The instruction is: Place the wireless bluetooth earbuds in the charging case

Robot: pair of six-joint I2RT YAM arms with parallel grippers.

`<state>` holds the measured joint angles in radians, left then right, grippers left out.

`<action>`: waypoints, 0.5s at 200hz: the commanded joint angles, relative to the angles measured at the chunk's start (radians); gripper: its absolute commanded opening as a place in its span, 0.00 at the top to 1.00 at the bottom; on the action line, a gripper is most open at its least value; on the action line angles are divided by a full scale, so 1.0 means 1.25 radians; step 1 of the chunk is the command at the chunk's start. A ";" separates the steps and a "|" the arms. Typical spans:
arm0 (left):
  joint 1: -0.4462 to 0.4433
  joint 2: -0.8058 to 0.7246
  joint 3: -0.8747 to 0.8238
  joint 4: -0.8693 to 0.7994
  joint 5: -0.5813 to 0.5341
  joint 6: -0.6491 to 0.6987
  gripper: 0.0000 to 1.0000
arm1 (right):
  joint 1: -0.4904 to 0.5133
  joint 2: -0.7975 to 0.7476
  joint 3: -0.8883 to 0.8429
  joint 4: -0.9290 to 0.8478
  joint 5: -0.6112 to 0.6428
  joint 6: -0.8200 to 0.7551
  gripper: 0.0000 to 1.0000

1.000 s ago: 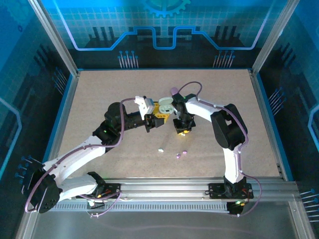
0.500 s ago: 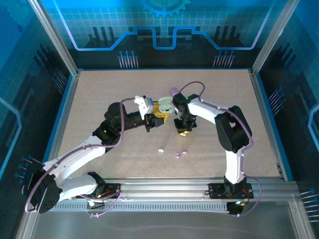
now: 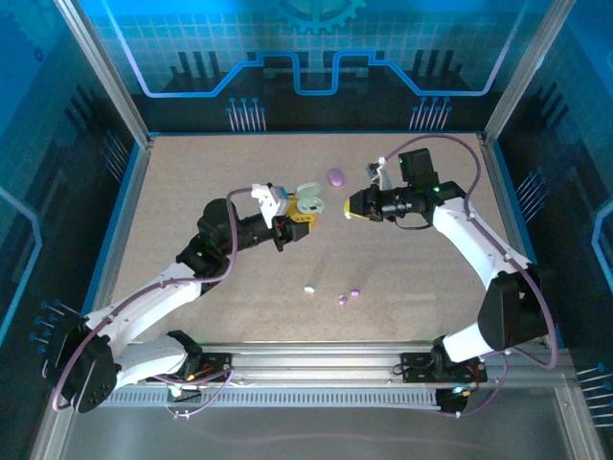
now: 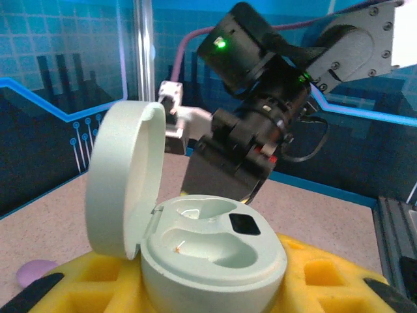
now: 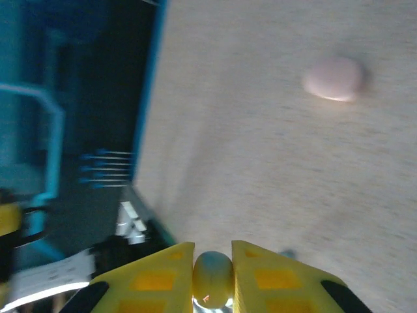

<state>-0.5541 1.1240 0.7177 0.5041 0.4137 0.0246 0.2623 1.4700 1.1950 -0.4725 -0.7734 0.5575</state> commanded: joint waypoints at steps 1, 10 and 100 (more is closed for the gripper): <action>0.018 -0.025 -0.015 0.051 -0.011 -0.023 0.67 | -0.018 -0.007 -0.019 0.126 -0.238 0.082 0.80; 0.022 -0.026 -0.019 0.053 -0.011 -0.025 0.67 | -0.022 -0.008 -0.022 0.155 -0.270 0.106 0.80; 0.028 -0.023 -0.026 0.048 0.016 -0.006 0.66 | -0.021 -0.031 -0.020 0.292 -0.372 0.262 0.79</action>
<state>-0.5262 1.1091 0.6975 0.5289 0.4084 0.0017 0.2455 1.4693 1.1591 -0.1493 -1.1843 0.8383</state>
